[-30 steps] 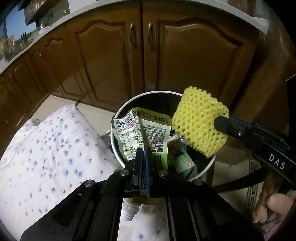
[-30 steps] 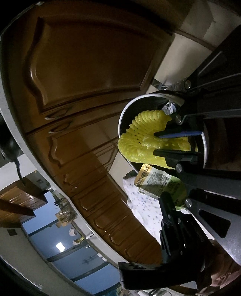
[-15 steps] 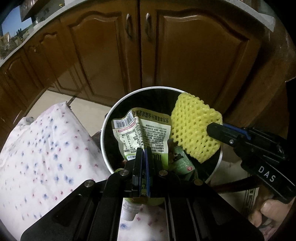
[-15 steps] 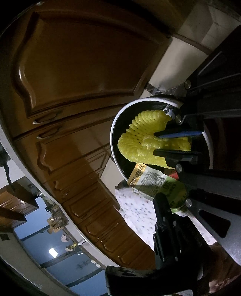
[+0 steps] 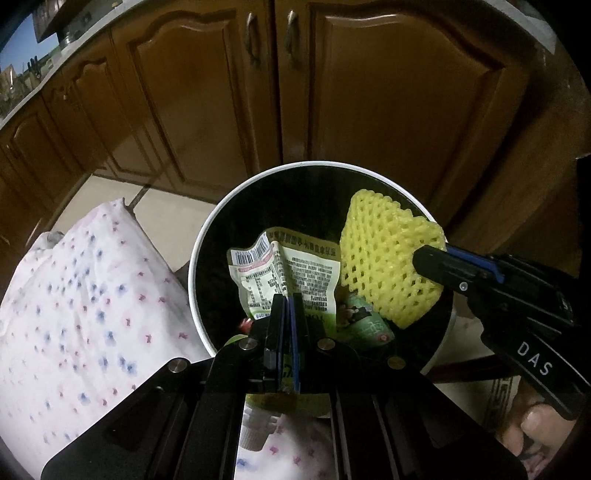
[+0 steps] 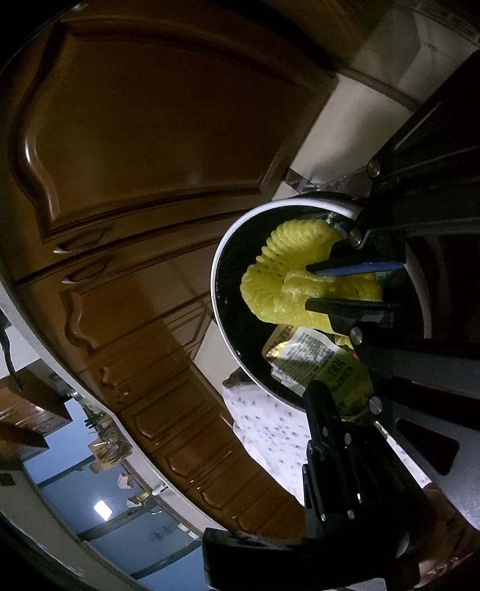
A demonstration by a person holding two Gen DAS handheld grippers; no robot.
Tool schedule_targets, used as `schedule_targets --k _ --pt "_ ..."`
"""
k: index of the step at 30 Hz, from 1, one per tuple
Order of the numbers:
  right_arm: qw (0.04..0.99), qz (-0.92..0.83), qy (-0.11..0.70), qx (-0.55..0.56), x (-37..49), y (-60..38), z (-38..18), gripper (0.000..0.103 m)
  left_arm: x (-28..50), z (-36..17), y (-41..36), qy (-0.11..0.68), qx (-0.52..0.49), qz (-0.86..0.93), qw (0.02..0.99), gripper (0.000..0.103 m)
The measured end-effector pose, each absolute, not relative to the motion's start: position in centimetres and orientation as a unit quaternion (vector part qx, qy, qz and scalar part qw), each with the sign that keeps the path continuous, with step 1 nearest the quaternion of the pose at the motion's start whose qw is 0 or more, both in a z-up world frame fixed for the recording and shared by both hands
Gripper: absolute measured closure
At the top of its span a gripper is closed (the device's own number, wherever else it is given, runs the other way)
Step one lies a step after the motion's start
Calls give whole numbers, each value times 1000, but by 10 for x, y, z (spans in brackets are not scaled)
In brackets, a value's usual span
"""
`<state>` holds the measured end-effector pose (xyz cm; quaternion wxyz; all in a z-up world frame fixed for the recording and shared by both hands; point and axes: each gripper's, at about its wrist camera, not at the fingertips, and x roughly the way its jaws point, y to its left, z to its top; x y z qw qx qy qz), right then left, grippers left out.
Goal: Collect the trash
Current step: 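Carry pouch and foam net over the bin and open both grippers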
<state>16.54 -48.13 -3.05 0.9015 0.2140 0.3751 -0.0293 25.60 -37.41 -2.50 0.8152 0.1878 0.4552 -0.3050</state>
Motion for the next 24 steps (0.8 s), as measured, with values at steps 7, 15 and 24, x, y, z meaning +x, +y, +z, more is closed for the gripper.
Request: schedule_targets --k 7,15,24 --pt "900 -32 377 216 168 -484 -33 91 260 -28 -377 463 184 -301 813 100" --pt "898 -35 360 249 164 -494 -32 71 265 -23 -370 470 166 -296 815 61" --pt "900 -28 342 268 153 -492 -23 59 258 -1 -332 455 117 -290 834 48"
